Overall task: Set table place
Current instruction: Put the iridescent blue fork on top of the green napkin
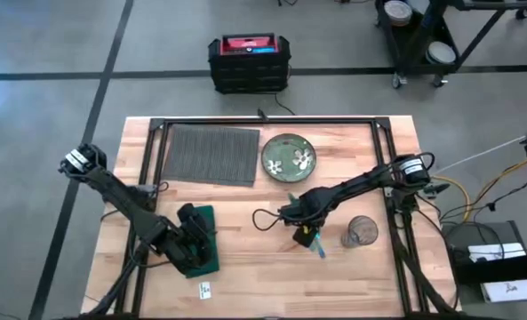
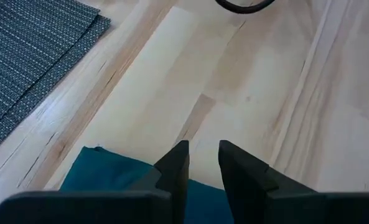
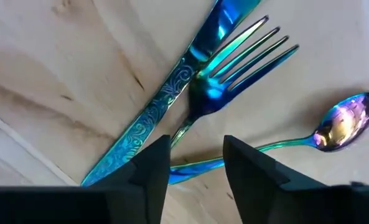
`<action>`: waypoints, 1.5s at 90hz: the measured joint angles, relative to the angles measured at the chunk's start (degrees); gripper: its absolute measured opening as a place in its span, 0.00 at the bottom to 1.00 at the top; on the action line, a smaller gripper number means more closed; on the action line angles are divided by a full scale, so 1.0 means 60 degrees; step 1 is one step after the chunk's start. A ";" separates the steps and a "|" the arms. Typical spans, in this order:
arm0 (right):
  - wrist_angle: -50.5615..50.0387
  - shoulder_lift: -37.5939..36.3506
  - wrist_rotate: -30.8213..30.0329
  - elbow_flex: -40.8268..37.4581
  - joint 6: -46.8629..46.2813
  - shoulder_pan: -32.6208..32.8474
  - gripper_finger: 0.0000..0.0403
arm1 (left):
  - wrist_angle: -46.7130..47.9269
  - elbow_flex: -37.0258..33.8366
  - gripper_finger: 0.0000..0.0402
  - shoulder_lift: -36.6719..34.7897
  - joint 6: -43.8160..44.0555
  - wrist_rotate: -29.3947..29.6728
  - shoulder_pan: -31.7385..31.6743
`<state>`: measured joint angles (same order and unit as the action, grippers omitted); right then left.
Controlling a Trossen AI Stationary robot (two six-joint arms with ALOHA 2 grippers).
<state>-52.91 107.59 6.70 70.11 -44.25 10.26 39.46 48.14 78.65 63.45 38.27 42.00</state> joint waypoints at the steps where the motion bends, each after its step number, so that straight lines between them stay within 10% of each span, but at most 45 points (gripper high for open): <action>1: 0.0004 0.0000 0.0004 0.0000 -0.0016 0.0000 0.31 | 0.0002 0.0000 0.19 0.0000 0.0000 0.0000 0.0000; 57: 0.0711 0.0379 -0.0241 -0.0235 0.0477 0.0076 0.02 | 0.0075 0.0000 0.19 0.0000 -0.0002 0.0005 0.0002; 108: 0.0653 -0.1255 -0.0401 0.0623 0.1234 0.0056 0.00 | 0.0078 0.0000 0.19 -0.0019 -0.0068 -0.0855 0.0000; 135: 0.5650 -0.1182 -0.0325 0.0758 0.1245 0.0249 0.00 | -0.0047 -0.0307 0.19 0.0644 0.0173 -0.2552 0.0827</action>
<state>-19.01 100.50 4.75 74.65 -36.78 11.76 39.18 46.30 82.52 64.49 22.96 46.96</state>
